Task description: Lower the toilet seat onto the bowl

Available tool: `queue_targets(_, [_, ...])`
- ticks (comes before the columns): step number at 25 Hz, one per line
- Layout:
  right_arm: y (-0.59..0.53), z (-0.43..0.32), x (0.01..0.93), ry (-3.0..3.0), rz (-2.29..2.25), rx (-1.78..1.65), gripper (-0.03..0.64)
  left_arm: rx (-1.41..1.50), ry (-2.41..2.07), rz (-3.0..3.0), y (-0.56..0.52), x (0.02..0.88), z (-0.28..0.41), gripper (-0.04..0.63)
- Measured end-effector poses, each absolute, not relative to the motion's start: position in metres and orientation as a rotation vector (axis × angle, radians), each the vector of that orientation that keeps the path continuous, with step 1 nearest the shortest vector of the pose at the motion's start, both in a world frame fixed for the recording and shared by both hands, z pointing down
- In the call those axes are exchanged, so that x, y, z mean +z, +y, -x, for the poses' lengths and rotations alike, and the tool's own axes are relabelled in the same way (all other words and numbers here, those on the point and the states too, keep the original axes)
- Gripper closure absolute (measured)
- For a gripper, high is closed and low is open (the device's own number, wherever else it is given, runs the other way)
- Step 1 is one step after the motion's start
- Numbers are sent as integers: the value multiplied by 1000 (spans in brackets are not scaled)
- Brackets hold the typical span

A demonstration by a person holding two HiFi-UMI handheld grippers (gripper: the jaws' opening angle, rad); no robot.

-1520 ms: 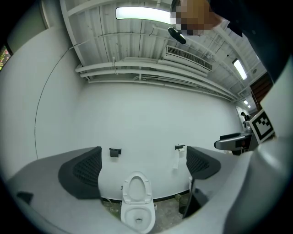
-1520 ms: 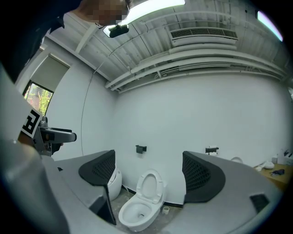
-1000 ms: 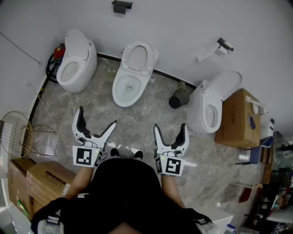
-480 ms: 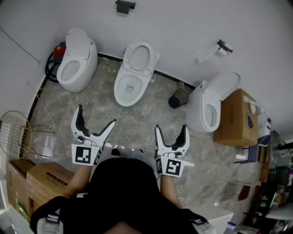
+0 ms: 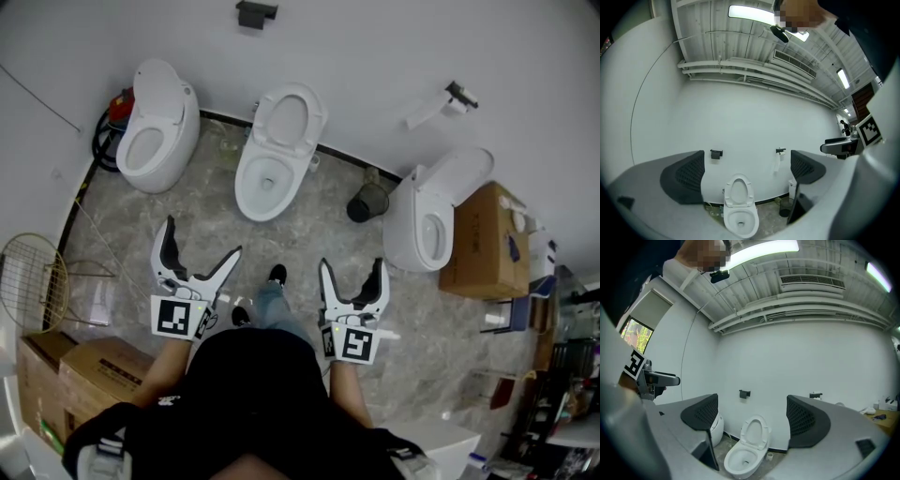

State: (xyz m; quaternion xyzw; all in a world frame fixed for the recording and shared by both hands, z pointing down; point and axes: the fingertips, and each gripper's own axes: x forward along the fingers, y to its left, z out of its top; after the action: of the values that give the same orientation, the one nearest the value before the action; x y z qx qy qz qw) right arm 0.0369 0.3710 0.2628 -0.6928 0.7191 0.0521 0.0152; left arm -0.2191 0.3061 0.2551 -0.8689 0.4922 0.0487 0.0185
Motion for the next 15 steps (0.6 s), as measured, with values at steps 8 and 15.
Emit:
queue_targets(8, [330,-44,264,2231,2126,184,172,147,1529,2684,270,260,214,41])
queue_targets(15, [275,-60,269,2233,2108,174,172,120,1536,2698,218,262,202,41])
